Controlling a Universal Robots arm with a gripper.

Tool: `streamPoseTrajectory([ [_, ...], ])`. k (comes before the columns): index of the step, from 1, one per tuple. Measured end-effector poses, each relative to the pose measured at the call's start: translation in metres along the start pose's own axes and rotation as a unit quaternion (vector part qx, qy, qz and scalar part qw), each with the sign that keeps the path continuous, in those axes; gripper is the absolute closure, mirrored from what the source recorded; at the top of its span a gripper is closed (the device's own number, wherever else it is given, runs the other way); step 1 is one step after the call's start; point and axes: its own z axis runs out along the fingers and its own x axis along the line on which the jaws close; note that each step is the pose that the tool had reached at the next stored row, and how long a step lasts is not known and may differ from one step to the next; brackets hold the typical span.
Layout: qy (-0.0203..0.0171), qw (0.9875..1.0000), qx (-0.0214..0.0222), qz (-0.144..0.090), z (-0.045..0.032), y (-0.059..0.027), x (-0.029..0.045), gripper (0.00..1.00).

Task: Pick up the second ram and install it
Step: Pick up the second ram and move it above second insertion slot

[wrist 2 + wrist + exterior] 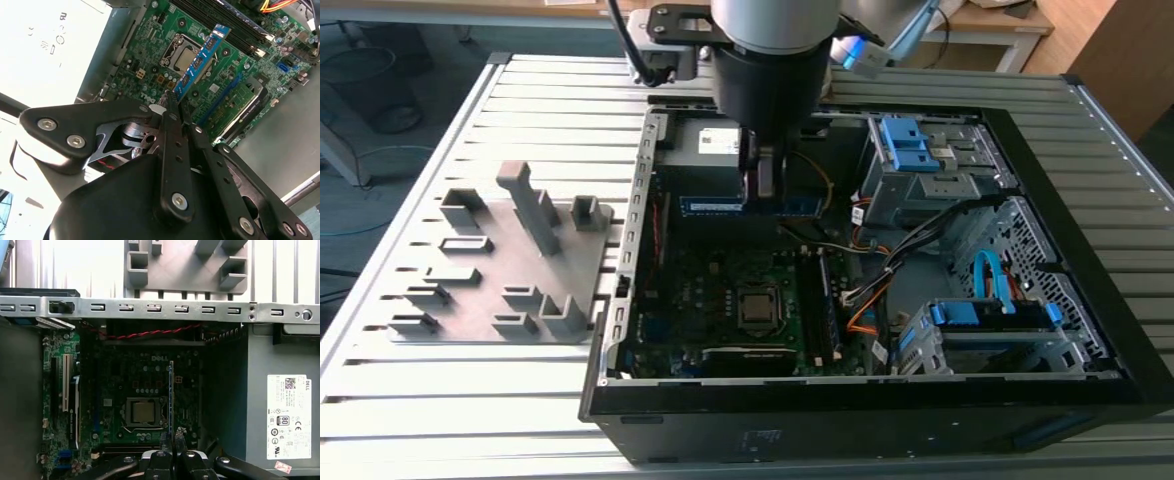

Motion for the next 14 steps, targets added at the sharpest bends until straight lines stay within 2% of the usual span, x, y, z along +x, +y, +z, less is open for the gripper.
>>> streamPoseTrajectory([
  [4, -0.0001, 1.0000, 0.0000, 0.000, 0.0060, -0.0006, 0.0005, 0.86],
  [10, -0.0001, 1.0000, -0.0006, 0.000, 0.0141, -0.0124, 0.0011, 0.86],
  [14, -0.0001, 1.0000, -0.0007, 0.000, 0.0181, -0.0129, 0.0087, 0.86],
])
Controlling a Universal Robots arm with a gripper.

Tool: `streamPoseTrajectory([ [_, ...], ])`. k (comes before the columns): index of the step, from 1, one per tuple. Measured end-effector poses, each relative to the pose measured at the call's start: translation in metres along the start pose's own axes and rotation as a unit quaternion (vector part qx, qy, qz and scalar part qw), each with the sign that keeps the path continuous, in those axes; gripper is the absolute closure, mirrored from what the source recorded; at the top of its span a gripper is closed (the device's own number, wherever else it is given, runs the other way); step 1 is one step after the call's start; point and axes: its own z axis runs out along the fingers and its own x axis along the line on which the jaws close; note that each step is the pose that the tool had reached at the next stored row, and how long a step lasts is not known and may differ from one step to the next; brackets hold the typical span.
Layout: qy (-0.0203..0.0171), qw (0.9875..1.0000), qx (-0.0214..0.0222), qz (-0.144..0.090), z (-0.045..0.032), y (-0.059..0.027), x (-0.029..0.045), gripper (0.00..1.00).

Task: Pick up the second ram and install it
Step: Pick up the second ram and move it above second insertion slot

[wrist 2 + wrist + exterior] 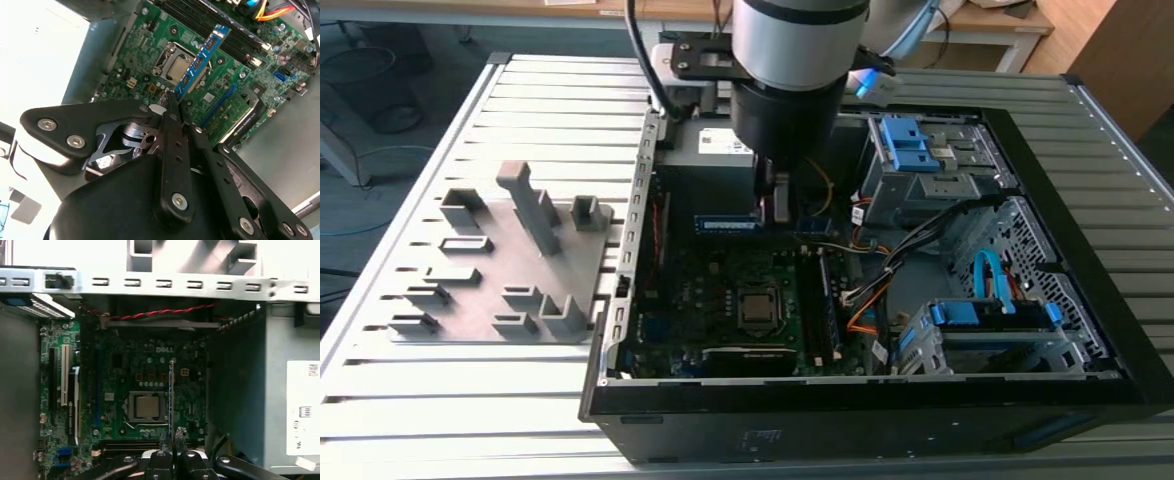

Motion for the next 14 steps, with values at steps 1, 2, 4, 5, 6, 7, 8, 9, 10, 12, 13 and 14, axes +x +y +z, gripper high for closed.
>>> streamPoseTrajectory([
  [1, 0.0001, 1.0000, 0.0000, 0.000, 0.0009, -0.0001, 0.0024, 0.86],
  [2, 0.0001, 1.0000, 0.0000, 0.000, 0.0018, -0.0003, 0.0046, 0.86],
  [4, 0.0000, 1.0000, 0.0000, 0.000, 0.0040, -0.0012, 0.0077, 0.86],
  [5, -0.0001, 1.0000, 0.0000, 0.000, 0.0051, -0.0024, 0.0084, 0.86],
  [6, -0.0001, 1.0000, 0.0000, 0.000, 0.0060, -0.0040, 0.0089, 0.86],
  [7, 0.0000, 1.0000, -0.0001, 0.000, 0.0068, -0.0060, 0.0092, 0.86],
  [8, 0.0000, 1.0000, -0.0001, 0.000, 0.0076, -0.0077, 0.0095, 0.86],
  [9, 0.0000, 1.0000, -0.0001, 0.000, 0.0085, -0.0092, 0.0097, 0.86],
  [10, 0.0000, 1.0000, -0.0001, 0.000, 0.0092, -0.0103, 0.0100, 0.86],
  [12, 0.0001, 1.0000, -0.0002, 0.000, 0.0101, -0.0109, 0.0107, 0.86],
  [13, 0.0002, 1.0000, -0.0002, 0.000, 0.0105, -0.0110, 0.0110, 0.86],
  [14, 0.0001, 1.0000, -0.0001, 0.000, 0.0110, -0.0111, 0.0112, 0.86],
])
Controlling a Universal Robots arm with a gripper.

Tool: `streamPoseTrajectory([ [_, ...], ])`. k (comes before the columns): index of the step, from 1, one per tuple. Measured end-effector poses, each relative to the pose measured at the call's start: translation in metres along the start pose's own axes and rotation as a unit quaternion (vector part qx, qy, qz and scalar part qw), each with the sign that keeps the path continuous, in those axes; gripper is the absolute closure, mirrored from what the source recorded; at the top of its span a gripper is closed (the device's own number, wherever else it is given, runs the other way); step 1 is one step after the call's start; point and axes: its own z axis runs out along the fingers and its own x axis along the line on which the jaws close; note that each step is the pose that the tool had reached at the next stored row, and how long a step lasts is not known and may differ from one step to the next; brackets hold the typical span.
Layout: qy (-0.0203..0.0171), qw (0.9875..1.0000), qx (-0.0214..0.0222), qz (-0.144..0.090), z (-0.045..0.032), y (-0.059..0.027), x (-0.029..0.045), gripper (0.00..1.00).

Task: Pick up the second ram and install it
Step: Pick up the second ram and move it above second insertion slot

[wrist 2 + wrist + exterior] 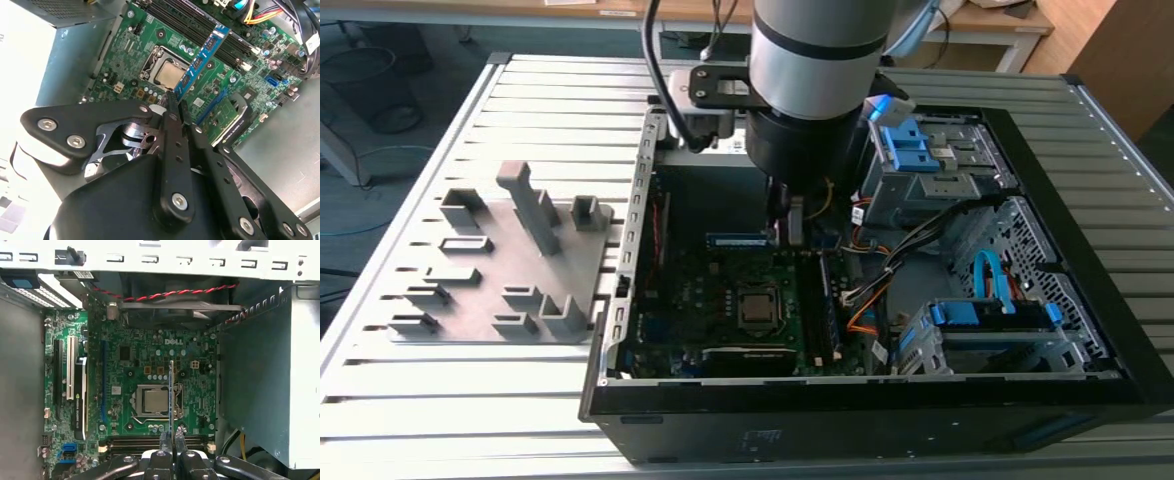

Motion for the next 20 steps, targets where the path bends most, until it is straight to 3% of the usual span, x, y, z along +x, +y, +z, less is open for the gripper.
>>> streamPoseTrajectory([
  [20, 0.0000, 1.0000, 0.0000, 0.000, 0.0099, -0.0052, 0.0028, 0.86],
])
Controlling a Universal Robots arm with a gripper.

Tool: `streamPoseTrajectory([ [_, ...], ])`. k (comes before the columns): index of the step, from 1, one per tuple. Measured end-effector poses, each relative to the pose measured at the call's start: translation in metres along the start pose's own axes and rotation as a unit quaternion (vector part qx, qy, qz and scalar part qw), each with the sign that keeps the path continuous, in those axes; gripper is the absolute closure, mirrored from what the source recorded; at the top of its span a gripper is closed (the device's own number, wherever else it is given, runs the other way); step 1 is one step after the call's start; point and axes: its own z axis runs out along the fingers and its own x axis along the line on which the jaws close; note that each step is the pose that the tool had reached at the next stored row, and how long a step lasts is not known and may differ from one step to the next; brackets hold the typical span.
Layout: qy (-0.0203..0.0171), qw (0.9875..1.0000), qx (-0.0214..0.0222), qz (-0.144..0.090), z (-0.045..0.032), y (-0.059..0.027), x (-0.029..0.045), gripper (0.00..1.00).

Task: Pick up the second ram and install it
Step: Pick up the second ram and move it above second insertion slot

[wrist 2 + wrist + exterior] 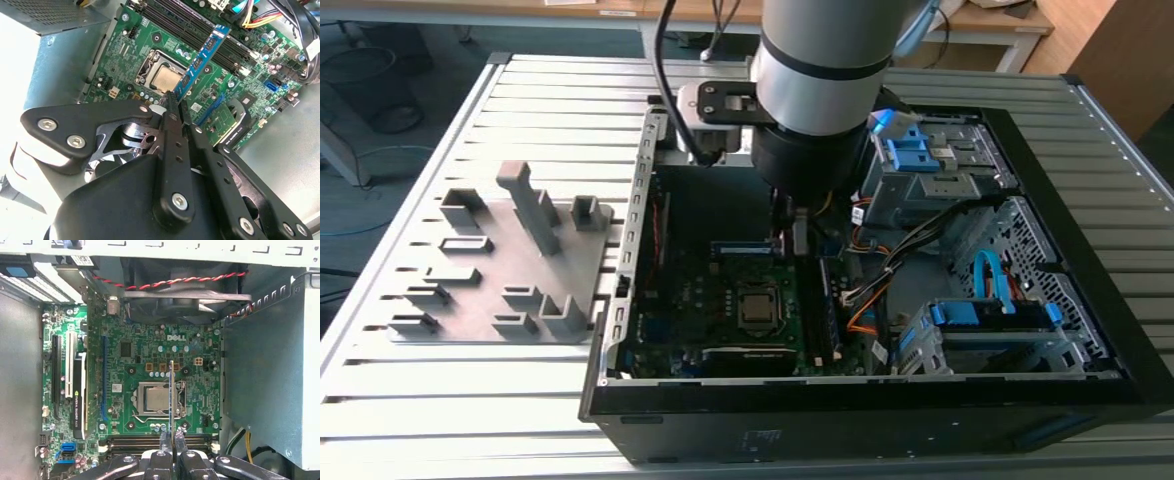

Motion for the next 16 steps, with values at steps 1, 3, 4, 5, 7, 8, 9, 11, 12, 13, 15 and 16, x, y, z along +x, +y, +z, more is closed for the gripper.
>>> streamPoseTrajectory([
  [1, 0.0000, 1.0000, 0.0000, 0.000, 0.0005, -0.0005, 0.0000, 0.86],
  [3, 0.0000, 1.0000, 0.0000, 0.000, 0.0016, -0.0014, 0.0001, 0.86],
  [4, 0.0000, 1.0000, 0.0000, 0.000, 0.0022, -0.0019, 0.0001, 0.86],
  [5, 0.0000, 1.0000, 0.0000, 0.000, 0.0027, -0.0025, 0.0001, 0.86],
  [7, 0.0000, 1.0000, 0.0000, 0.000, 0.0038, -0.0034, 0.0002, 0.86],
  [8, 0.0000, 1.0000, 0.0000, 0.000, 0.0043, -0.0039, 0.0002, 0.86],
  [9, 0.0000, 1.0000, 0.0000, 0.000, 0.0049, -0.0043, 0.0003, 0.86],
  [11, -0.0001, 1.0000, 0.0000, 0.000, 0.0061, -0.0051, 0.0003, 0.86],
  [12, 0.0000, 1.0000, 0.0000, 0.000, 0.0066, -0.0054, 0.0004, 0.86],
  [13, 0.0000, 1.0000, 0.0000, 0.000, 0.0072, -0.0060, 0.0004, 0.86],
  [15, 0.0000, 1.0000, 0.0000, 0.000, 0.0083, -0.0072, 0.0005, 0.86],
  [16, 0.0000, 1.0000, 0.0000, 0.000, 0.0088, -0.0076, 0.0005, 0.86],
])
